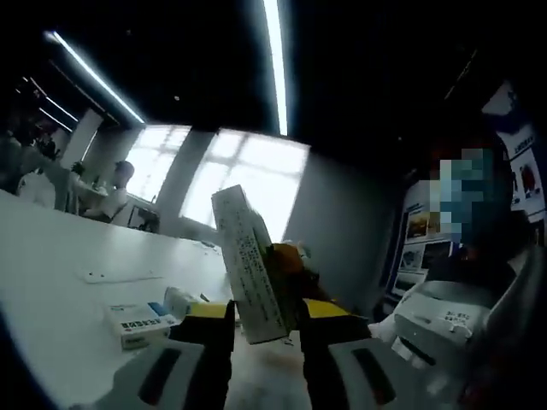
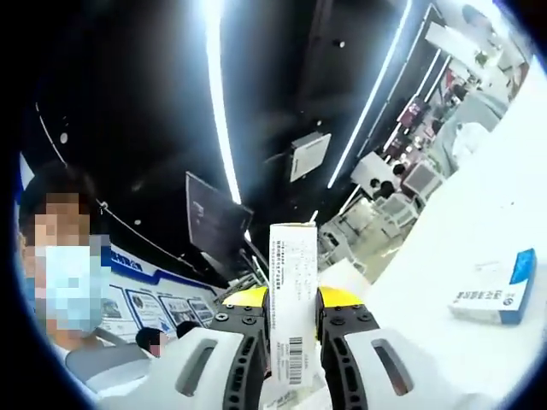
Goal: Arrange the small medicine boxes into an aligned row inside the storage area until every box is upright, visible, and separated from the surrounding clutter.
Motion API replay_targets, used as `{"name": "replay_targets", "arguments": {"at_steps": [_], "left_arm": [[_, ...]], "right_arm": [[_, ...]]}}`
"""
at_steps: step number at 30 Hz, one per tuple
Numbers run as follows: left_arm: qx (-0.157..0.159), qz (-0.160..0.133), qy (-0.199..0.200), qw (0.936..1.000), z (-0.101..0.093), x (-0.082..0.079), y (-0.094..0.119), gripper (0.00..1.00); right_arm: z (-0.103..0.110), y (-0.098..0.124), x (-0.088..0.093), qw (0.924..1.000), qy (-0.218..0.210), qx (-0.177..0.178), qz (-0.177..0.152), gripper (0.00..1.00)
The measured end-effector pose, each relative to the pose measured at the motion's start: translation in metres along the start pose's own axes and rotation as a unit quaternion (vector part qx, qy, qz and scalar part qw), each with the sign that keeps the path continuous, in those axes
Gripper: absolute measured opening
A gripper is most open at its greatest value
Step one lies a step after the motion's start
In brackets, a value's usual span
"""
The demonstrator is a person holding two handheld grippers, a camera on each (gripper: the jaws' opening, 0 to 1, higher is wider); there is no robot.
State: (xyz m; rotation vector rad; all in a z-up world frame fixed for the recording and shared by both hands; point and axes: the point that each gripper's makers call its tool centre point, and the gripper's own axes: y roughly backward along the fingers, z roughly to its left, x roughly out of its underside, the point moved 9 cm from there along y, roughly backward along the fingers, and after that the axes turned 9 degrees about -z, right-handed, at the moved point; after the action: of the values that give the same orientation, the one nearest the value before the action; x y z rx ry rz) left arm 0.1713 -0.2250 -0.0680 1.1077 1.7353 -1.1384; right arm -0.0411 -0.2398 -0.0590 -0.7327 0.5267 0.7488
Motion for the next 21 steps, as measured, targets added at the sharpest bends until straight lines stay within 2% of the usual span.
{"name": "replay_targets", "arguments": {"at_steps": [6,14,21], "left_arm": [[-0.025,-0.010,-0.027,0.9993,0.005,-0.013,0.022,0.30],[-0.048,-0.005,-0.060,0.9970,0.011,-0.015,0.047,0.33],[-0.068,0.009,-0.091,0.9935,0.018,-0.013,0.064,0.42]], "right_arm": [[0.002,0.003,0.004,0.9981,-0.053,0.028,0.016,0.19],[0.011,0.007,0.019,0.9939,-0.085,0.052,0.049,0.19],[0.014,0.010,0.033,0.9880,-0.110,0.076,0.078,0.19]]}}
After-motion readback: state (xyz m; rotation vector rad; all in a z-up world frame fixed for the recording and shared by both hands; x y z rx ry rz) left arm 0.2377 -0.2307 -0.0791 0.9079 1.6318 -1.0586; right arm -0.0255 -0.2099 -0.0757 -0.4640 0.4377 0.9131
